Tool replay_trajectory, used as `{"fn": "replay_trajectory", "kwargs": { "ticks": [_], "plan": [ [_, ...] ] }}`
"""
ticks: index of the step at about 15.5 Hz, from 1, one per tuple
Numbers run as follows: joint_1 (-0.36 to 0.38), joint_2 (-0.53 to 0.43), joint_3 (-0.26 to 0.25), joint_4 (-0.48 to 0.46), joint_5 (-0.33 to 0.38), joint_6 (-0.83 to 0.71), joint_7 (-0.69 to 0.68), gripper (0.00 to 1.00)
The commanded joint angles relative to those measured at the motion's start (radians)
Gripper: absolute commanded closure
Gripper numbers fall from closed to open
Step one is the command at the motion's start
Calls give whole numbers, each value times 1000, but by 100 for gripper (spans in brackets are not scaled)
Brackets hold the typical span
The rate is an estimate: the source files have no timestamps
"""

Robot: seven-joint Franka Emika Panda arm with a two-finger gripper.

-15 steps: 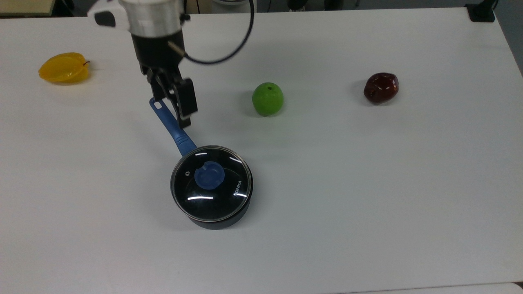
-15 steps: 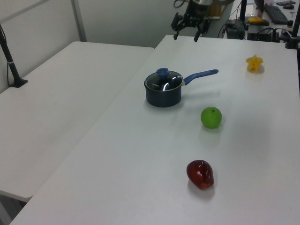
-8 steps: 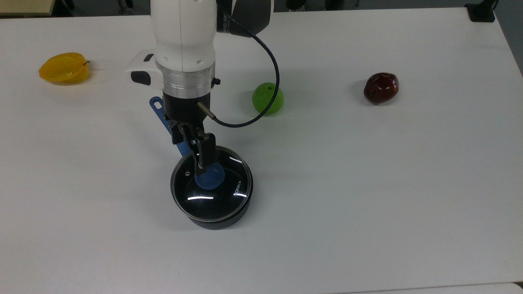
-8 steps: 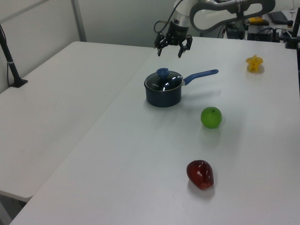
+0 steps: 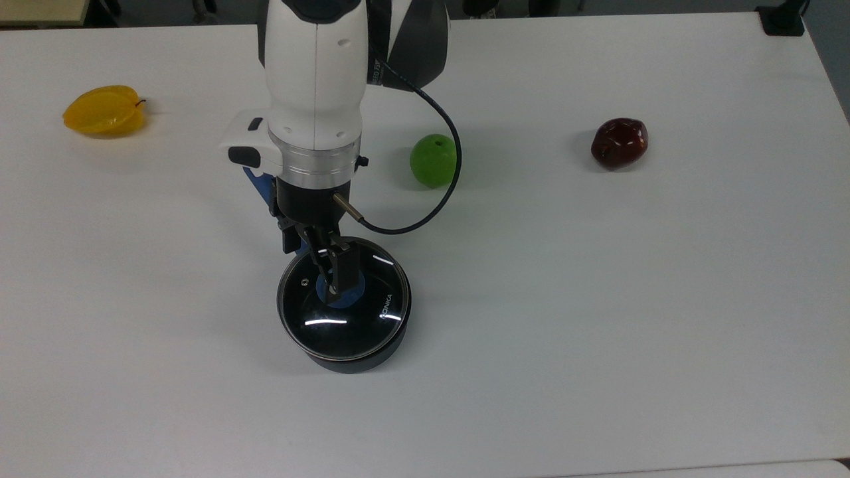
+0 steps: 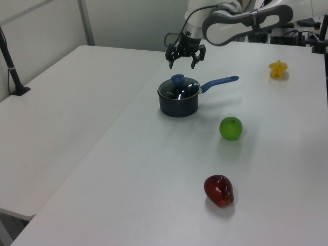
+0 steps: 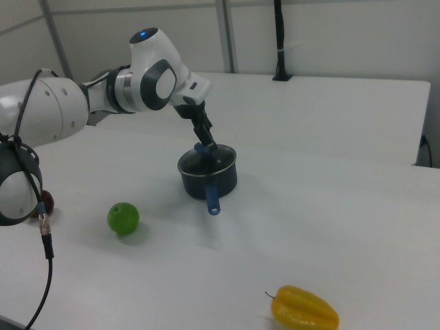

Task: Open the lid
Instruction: 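Close the gripper on the blue lid knob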

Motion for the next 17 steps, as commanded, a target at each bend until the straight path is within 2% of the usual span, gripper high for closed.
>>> {"fn": "replay_trajectory", "kwargs": {
  "ticks": [1,5,12,17],
  "plan": [
    [25,20,-9,23,-43,9,15,0],
    [42,58,-12,27,-55,9,17,0],
    [56,69,-15,27,-56,13,17,0],
    [56,69,-14,27,-79,14,9,22]
  ]
}}
